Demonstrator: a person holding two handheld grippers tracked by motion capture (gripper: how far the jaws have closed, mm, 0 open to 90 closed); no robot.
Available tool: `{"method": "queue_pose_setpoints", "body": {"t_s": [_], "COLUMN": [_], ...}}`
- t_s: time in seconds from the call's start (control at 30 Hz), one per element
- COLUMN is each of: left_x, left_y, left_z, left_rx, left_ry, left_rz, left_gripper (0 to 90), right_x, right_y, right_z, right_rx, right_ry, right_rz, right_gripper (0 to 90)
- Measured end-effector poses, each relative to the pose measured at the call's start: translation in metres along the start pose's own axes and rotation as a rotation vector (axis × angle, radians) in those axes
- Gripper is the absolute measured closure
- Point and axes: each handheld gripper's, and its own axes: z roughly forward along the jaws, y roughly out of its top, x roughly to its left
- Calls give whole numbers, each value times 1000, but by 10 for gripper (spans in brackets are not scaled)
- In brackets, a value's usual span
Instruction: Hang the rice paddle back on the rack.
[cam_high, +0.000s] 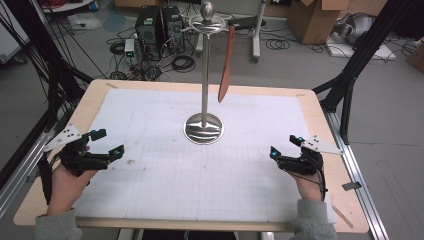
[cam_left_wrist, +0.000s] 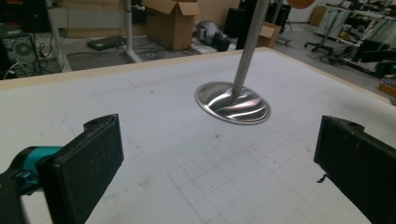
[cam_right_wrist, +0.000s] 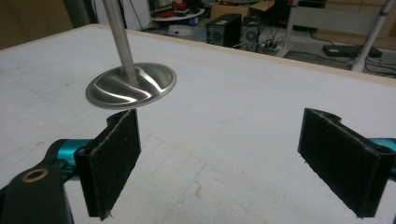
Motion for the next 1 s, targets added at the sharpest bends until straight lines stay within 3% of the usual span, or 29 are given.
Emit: {"method": "queue_pose_setpoints", "body": {"t_s": [0.37, 0.77, 0.83, 1.0], "left_x": [12, 20, 21, 22], "left_y": [-9, -15, -16, -18], "left_z": [-4, -10, -10, -7], "left_rx": [-8, -10, -5, 10], "left_ry": [50, 159, 165, 171], "left_rz": [-20, -27, -33, -38], "left_gripper": [18, 18, 18, 18], "right_x": [-18, -31, -31, -30], "right_y": [-9, -21, -20, -19], "right_z": [-16, -17, -18, -19], "right_rx": [-31, -16, -30, -52], "right_ry": [-55, -140, -134, -124], "right_rz": [53, 104, 129, 134], "right_gripper": [117, 116, 116, 117]}}
